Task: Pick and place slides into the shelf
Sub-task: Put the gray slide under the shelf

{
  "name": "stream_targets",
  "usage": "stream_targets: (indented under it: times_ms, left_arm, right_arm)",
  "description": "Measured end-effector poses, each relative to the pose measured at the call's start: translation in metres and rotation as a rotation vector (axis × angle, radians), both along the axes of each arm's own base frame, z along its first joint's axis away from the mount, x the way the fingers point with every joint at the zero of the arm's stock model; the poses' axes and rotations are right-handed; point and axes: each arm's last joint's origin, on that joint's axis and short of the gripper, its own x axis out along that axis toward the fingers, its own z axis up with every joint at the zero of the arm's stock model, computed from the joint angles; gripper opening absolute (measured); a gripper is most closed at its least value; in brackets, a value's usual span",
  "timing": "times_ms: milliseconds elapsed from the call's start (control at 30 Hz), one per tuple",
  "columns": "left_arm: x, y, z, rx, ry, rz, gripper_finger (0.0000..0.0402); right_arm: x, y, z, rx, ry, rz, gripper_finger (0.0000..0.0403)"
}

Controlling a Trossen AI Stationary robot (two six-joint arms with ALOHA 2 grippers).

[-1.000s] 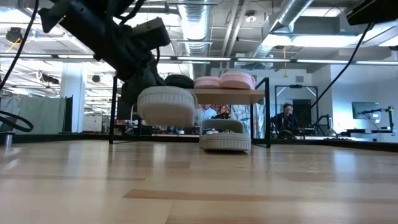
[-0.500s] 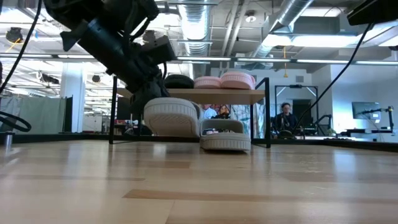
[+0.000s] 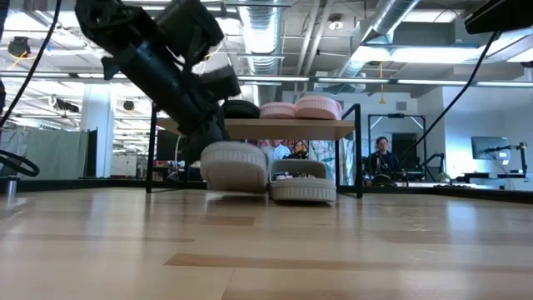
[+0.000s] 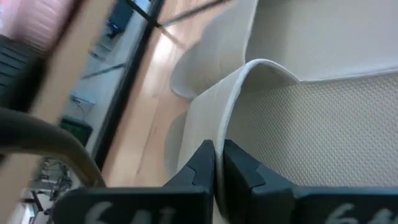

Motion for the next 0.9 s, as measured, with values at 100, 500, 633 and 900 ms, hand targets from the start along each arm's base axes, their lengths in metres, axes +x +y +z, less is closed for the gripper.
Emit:
stream_targets:
  times_ms: [100,500,633,900]
  left_arm:
    - [0.005,0.005,-0.012,-0.019,0.005,-0.005,0.0]
    - [0.014,0.008,-0.027,0.004,-0.032,0.033,0.0019]
    - [0.014,0.011,-0.027,0.015,-0.025,0.036,0.0009]
    - [0.014,0.016,-0.026,0.029,-0.017,0.037,0.0009]
  right_arm:
    - [0.0,0.0,0.0,0.001,0.0,0.0,0.0127]
    - [0.0,0.0,0.0,0.003,0.003,-0.002,0.0127]
    - [0.0,0.0,0.0,0.006,0.002,-0.001,0.0127]
    - [0.0,0.001,0.0,0.011,-0.001,-0.002,0.0127]
